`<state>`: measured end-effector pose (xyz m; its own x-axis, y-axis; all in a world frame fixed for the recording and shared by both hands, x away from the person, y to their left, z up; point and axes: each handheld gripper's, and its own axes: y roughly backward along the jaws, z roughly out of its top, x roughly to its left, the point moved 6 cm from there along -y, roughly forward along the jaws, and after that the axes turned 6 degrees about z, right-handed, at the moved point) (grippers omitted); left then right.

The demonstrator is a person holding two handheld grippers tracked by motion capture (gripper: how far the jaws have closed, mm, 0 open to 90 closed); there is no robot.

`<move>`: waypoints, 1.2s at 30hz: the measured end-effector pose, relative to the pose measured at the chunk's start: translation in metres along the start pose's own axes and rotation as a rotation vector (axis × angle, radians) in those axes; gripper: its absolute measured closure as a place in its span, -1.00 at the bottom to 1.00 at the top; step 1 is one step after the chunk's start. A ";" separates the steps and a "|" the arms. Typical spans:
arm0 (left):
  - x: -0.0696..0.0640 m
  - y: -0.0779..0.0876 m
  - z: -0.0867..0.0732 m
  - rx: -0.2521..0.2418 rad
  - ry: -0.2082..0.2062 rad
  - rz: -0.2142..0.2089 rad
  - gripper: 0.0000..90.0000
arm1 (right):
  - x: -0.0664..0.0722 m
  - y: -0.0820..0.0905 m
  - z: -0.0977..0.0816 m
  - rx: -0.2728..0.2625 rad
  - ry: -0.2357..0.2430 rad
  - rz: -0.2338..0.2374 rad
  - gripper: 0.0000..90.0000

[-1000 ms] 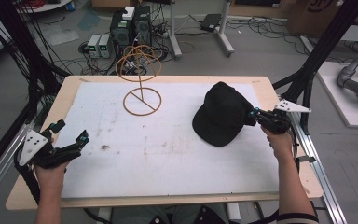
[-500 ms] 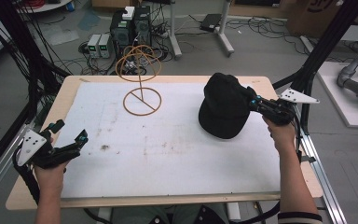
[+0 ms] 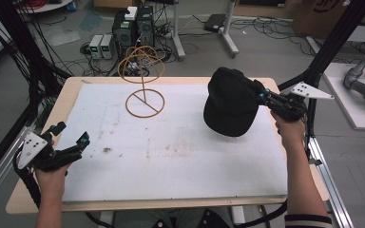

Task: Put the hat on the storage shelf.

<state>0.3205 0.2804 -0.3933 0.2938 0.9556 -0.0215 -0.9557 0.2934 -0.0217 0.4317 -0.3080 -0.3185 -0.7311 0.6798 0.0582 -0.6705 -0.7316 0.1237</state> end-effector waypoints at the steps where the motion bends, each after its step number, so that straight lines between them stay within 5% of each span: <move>1: 0.000 0.000 0.000 -0.001 0.001 0.001 -0.75 | 0.000 0.000 0.002 -0.007 -0.001 -0.004 0.98; 36: 0.002 0.001 0.002 -0.011 0.011 0.003 -0.75 | 0.023 -0.025 0.094 -0.133 0.013 -0.016 0.98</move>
<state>0.3198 0.2829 -0.3915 0.2915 0.9560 -0.0328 -0.9563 0.2905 -0.0330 0.4433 -0.2696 -0.2274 -0.7210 0.6915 0.0440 -0.6924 -0.7214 -0.0085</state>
